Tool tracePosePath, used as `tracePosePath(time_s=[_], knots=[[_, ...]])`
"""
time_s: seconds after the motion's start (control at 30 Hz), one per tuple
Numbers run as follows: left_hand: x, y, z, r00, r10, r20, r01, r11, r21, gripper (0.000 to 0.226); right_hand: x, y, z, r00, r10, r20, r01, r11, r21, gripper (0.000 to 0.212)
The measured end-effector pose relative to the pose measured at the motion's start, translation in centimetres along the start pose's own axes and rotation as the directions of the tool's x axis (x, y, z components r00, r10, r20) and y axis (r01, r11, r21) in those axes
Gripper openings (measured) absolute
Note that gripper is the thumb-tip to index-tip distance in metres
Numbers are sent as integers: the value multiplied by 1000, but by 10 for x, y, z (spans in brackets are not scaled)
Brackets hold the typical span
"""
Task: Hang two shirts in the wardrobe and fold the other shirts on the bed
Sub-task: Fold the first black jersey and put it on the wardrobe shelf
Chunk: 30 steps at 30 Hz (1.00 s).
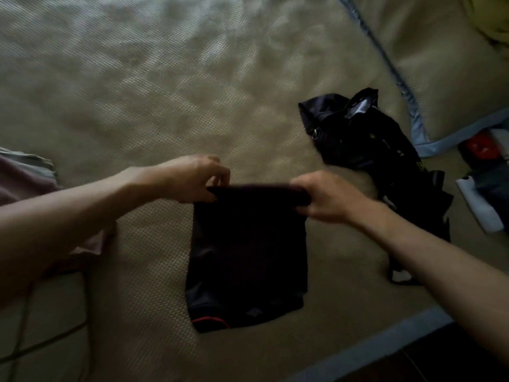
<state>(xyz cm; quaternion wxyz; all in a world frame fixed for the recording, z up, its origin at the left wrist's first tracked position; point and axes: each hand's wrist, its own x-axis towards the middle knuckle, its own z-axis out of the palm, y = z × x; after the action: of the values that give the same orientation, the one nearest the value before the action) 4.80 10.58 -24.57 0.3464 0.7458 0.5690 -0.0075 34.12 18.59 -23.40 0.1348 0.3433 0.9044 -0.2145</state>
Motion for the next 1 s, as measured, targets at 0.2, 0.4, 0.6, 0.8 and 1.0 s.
tracePosePath(time_s=[0.2,0.4,0.6,0.8,1.0], knots=[[-123,62,127,963,254,85,-267,940,212,37,-153,-57,112,994,-89,-61,80,987,-143,36],[-141,98,219,1000,-4,-12,8,940,340,58,-149,-119,146,963,265,-48,-270,953,-141,63],[-86,114,231,943,-139,-302,182,976,121,63,-66,-155,164,944,215,-251,-133,943,306,53],[-82,77,258,806,-499,-318,510,859,-55,66,-67,-95,223,921,307,-241,-293,952,93,54],[-115,82,240,591,-753,-288,501,623,-601,74,-114,-67,210,633,730,-257,-651,682,333,83]])
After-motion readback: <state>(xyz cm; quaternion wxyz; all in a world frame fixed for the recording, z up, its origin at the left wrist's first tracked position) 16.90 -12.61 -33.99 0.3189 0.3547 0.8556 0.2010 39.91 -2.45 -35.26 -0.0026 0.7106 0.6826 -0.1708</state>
